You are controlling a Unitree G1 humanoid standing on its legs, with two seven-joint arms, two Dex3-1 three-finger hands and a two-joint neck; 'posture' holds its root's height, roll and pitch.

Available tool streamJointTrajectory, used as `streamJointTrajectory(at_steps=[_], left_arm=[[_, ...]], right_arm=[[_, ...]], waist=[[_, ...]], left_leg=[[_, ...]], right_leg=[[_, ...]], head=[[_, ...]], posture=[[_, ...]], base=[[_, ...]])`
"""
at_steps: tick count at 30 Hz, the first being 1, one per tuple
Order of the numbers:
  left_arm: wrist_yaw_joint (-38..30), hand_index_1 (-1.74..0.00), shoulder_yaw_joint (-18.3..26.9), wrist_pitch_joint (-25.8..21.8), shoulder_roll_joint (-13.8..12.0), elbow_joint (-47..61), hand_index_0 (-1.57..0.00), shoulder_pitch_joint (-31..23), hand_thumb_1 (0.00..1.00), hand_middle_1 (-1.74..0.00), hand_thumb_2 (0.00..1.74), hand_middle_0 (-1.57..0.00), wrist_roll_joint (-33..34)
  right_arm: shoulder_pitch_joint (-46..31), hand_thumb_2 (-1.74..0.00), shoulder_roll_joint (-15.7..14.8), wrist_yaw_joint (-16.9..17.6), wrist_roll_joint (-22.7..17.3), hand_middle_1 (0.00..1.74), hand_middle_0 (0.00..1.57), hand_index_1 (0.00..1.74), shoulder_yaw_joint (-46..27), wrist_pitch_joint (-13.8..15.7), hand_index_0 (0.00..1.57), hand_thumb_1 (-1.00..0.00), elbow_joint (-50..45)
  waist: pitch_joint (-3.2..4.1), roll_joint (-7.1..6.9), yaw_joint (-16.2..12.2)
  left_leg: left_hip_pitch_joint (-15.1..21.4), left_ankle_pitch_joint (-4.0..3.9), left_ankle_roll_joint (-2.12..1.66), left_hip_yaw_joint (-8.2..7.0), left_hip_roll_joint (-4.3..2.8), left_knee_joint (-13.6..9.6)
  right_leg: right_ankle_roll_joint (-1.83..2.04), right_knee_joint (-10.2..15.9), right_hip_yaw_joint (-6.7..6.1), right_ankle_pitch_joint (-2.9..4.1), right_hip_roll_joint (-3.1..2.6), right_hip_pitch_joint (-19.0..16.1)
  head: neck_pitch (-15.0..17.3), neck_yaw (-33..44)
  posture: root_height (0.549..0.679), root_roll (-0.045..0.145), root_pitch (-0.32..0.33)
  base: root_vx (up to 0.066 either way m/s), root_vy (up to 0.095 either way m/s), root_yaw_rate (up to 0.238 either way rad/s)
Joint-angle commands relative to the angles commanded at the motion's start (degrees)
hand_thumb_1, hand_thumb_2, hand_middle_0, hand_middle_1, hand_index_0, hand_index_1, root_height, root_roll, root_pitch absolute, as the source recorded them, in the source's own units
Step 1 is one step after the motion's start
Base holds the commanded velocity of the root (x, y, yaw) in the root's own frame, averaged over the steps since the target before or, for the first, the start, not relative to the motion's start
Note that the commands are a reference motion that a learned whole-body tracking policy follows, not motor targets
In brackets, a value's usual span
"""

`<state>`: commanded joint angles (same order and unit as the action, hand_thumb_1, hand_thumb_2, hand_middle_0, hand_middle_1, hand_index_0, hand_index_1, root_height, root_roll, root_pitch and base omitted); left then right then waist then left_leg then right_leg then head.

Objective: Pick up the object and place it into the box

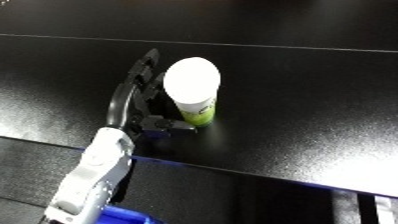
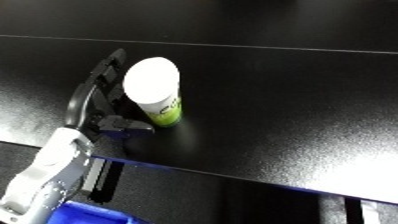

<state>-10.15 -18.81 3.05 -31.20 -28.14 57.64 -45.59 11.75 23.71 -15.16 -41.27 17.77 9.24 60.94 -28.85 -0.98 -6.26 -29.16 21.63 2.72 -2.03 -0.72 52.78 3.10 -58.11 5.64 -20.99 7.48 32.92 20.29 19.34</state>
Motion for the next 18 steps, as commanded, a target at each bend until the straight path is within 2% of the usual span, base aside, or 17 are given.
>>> streamJointTrajectory(at_steps=[4,11,18], left_arm=[[0.5,0.0,-1.9,-0.4,0.3,-3.2,0.0,3.0,0.0,0.0,0.0,0.0,2.4],[0.4,-0.61,-4.4,-1.0,0.6,-4.6,-0.55,6.2,0.35,-0.61,0.61,-0.55,4.0],[0.9,-1.22,-5.1,-0.7,1.0,-4.8,-1.1,8.0,0.7,-1.22,1.22,-1.1,4.4]], right_arm=[[0.1,0.0,0.0,0.1,-0.6,0.0,0.0,0.0,0.1,-0.2,0.0,0.0,-0.5],[0.1,0.0,-0.1,0.0,-1.5,0.0,0.0,0.0,0.7,0.1,0.0,0.0,-1.3],[-0.2,0.0,-0.5,-0.1,-1.4,0.0,0.0,0.0,0.5,0.3,0.0,0.0,-0.7]], waist=[[-0.4,-0.35,-0.6],[-0.89,-0.57,-1.4],[-0.8,-0.41,-1.7]], left_leg=[[-0.6,0.36,0.17,-0.24,-0.24,0.7],[-0.6,0.81,0.32,-0.51,-0.6,0.9],[-0.1,1.04,0.36,-0.74,-0.77,0.9]], right_leg=[[0.08,-0.1,-0.17,0.16,-0.22,0.6],[0.13,0.0,-0.43,0.22,-0.49,0.8],[0.11,0.1,-0.53,0.08,-0.43,0.5]], head=[[-0.8,0.9],[-0.9,2.0],[-0.3,2.5]], posture=[[0.599,0.028,-0.04],[0.599,0.028,-0.038],[0.599,0.03,-0.041]], base=[[-0.014,-0.015,-0.055],[-0.006,-0.003,-0.05],[0.008,-0.002,-0.002]])
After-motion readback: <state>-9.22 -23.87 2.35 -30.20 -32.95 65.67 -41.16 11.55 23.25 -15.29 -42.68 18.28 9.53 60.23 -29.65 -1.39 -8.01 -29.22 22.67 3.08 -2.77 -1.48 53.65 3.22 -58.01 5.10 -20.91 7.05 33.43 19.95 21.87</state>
